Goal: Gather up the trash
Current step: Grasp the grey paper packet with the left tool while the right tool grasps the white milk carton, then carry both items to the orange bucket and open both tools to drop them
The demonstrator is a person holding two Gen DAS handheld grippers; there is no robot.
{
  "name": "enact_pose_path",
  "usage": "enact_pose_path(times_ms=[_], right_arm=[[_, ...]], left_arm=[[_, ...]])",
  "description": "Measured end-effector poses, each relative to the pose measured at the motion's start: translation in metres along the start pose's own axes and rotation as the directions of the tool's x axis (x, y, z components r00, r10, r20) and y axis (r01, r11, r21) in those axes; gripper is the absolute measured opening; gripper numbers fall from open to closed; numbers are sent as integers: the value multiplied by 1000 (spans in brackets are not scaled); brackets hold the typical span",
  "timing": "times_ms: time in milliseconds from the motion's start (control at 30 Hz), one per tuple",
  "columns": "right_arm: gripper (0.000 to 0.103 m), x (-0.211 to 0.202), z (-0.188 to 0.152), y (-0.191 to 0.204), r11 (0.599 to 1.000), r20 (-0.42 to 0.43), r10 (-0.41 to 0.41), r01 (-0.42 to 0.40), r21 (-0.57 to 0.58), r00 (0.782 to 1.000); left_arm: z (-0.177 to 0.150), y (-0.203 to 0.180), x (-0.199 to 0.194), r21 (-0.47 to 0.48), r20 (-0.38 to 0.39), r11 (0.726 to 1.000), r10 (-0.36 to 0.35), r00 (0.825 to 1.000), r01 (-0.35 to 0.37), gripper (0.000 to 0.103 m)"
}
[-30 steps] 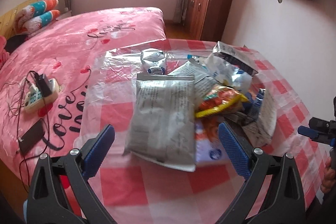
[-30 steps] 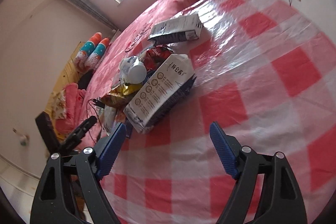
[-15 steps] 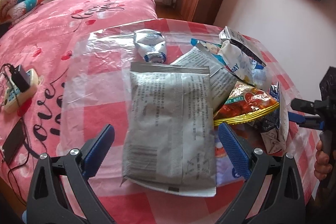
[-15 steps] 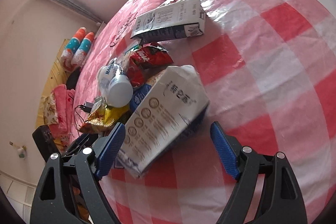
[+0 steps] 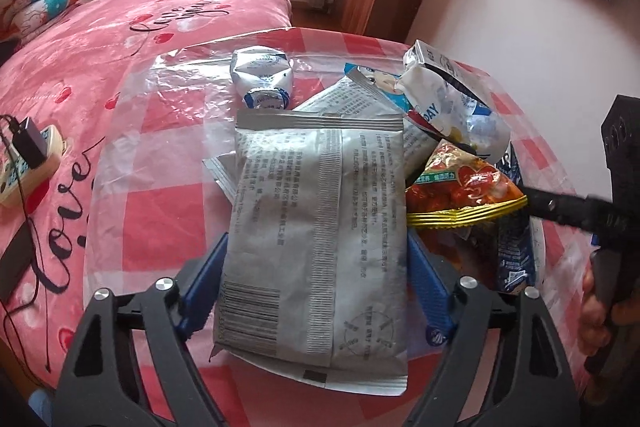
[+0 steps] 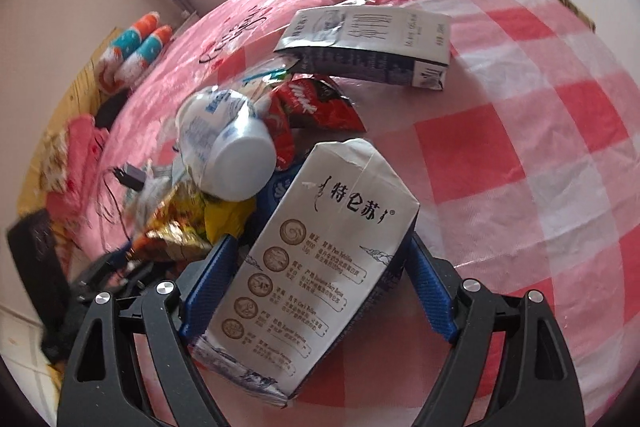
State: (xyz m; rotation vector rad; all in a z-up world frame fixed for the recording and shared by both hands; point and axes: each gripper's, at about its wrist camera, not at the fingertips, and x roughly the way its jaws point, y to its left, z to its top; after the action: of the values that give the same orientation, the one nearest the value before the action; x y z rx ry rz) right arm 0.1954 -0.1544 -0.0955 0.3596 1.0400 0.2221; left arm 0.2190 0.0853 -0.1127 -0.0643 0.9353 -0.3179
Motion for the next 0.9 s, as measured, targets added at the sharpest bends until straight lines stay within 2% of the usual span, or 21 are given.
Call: enact_pose_path(times_ms=[133, 300, 467, 733, 900], right_arm=[[81, 3, -6, 7, 999, 10, -26, 26, -45, 1000], [74, -1, -15, 10, 996, 19, -32, 33, -79, 999], [68, -8, -28, 6, 997, 26, -14, 16, -82, 1000], [68, -23, -50, -3, 998, 47, 20, -17, -66, 999], [68, -30, -58, -8, 997, 48, 70, -68, -39, 996]], left_arm=[[-6, -6, -7, -31, 10, 1000, 2, 1000, -1, 74], [-16, -11, -15, -59, 22, 998, 15, 1000, -14, 71], [-31, -11, -26, -93, 39, 996, 14, 999, -11, 70], [-55, -3, -50, -151, 72, 989, 19, 997, -8, 70], [-73, 1, -65, -177, 85, 984, 28, 996, -13, 70]])
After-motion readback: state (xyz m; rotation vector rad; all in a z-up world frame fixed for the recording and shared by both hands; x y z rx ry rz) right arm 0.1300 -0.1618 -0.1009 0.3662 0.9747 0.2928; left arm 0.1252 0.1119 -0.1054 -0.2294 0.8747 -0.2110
